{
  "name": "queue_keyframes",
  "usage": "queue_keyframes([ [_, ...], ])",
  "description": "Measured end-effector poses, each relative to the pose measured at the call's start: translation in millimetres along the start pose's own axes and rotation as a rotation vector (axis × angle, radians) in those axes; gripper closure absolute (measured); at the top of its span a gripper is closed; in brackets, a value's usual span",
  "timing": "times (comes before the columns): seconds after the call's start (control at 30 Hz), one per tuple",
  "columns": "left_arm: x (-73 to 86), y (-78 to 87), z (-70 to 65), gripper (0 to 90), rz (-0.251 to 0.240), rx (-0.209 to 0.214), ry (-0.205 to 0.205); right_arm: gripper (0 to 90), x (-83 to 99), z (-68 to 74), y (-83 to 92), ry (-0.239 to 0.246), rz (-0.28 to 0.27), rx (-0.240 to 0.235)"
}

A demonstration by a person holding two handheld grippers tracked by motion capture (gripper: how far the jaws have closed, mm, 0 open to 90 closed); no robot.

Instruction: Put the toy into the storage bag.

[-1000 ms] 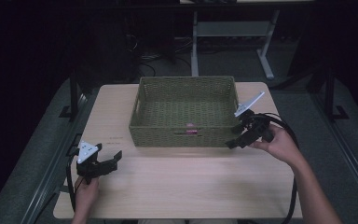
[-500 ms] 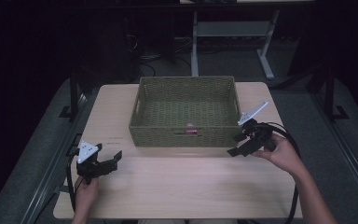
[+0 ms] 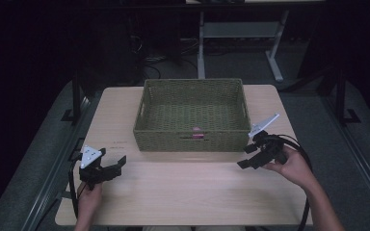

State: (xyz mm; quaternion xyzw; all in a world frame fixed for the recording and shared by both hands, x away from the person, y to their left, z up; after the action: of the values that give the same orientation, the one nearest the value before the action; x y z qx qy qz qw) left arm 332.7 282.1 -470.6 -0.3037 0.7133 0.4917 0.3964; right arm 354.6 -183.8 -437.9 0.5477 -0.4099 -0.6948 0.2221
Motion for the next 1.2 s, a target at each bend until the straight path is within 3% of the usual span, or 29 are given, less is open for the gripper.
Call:
queue_keyframes([
  [0.53, 0.5, -0.3, -0.8, 13.9, 0.003, 0.003, -0.003, 28.8, 29.9, 10.3, -7.4, -0.04, 0.0, 0.011],
  [1.2, 1.3, -0.5, -1.6, 13.9, 0.009, 0.004, -0.006, 30.3, 59.0, 30.4, -7.9, -0.081, -0.046, 0.051],
])
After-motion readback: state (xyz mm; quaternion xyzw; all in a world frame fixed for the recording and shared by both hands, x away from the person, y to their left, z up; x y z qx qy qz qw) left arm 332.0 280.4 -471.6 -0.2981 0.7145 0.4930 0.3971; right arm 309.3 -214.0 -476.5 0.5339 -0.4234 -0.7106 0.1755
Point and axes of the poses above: each handheld gripper's, and its own axes: y roughly backward along the jaws, x roughly out of its underside, z roughly to its left, the point moved 6 cm from there along -y, roughly forward along the jaws, and after that the axes turned 13 degrees about y, right-handed, at the moved point
